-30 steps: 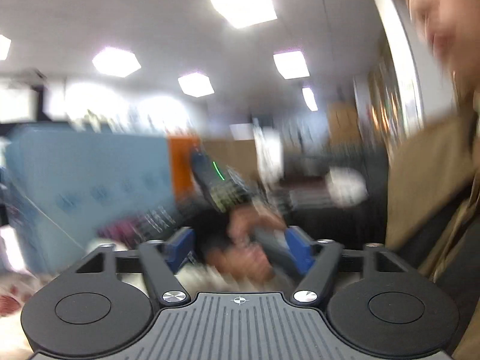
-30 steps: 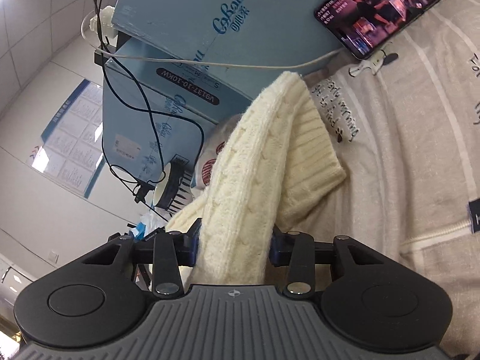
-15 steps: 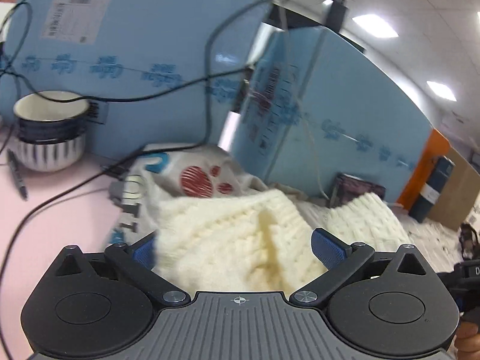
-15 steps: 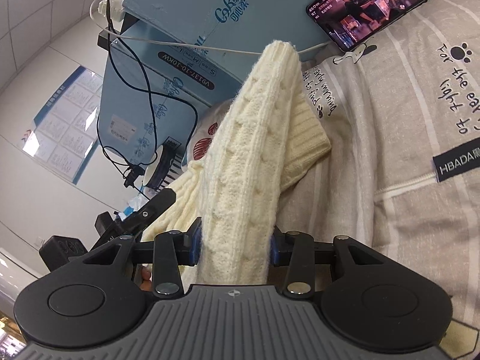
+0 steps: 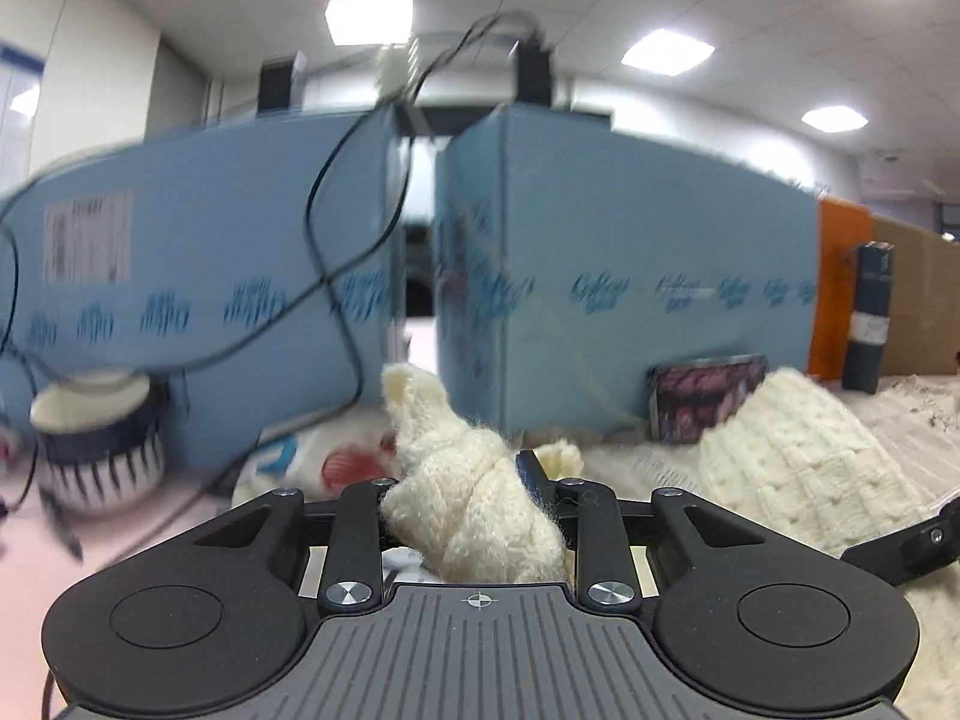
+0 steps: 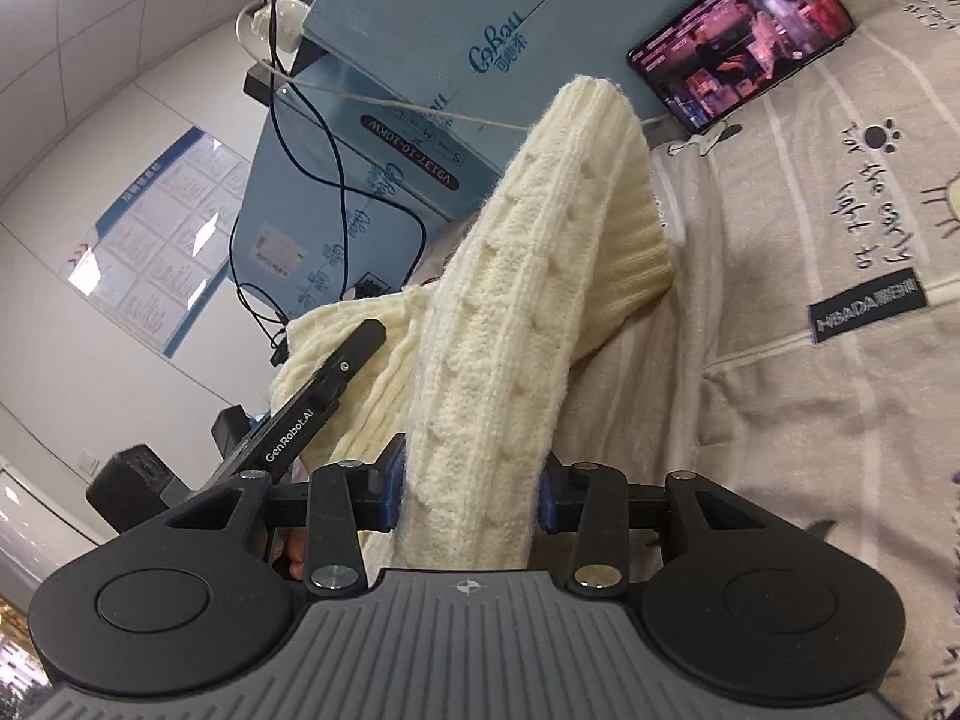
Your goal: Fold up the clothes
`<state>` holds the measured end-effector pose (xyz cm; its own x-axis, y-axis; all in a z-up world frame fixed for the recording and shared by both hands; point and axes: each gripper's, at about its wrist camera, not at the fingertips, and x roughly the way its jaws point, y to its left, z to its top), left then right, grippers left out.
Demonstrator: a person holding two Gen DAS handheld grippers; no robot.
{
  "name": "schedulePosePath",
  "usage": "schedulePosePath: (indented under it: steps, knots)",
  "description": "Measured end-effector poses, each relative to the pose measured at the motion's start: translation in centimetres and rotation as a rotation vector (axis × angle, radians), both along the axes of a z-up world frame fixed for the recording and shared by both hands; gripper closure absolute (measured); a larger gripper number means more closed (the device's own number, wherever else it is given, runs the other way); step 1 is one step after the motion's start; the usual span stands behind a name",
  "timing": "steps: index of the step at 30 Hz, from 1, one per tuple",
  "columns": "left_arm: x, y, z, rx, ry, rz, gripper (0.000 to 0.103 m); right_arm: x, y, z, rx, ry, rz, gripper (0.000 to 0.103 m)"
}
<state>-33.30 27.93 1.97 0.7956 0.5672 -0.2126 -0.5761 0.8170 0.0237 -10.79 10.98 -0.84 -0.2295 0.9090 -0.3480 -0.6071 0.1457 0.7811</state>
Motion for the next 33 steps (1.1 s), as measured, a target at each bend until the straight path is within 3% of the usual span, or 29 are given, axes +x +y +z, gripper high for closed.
schedulePosePath:
  steps: [10, 19, 27, 33]
  knots:
    - [1.7, -8.0, 3.0, 0.182, -0.108, -0.085, 0.082, 2.7, -9.4, 2.2, 0.199, 0.021, -0.130, 0.066]
    - [7.2, -13.9, 5.4, 0.252, -0.174, -0.171, 0.082, 6.9, -19.2, 2.3, 0.296, 0.017, -0.322, 0.067]
    - [16.4, -16.8, 5.0, 0.195, -0.116, -0.390, 0.082, 7.1, -28.1, 2.1, 0.328, -0.069, -0.507, 0.067]
    - [23.3, -16.0, 2.6, 0.062, 0.002, -0.539, 0.079, 5.9, -30.4, -0.3, 0.233, -0.098, -0.500, 0.067]
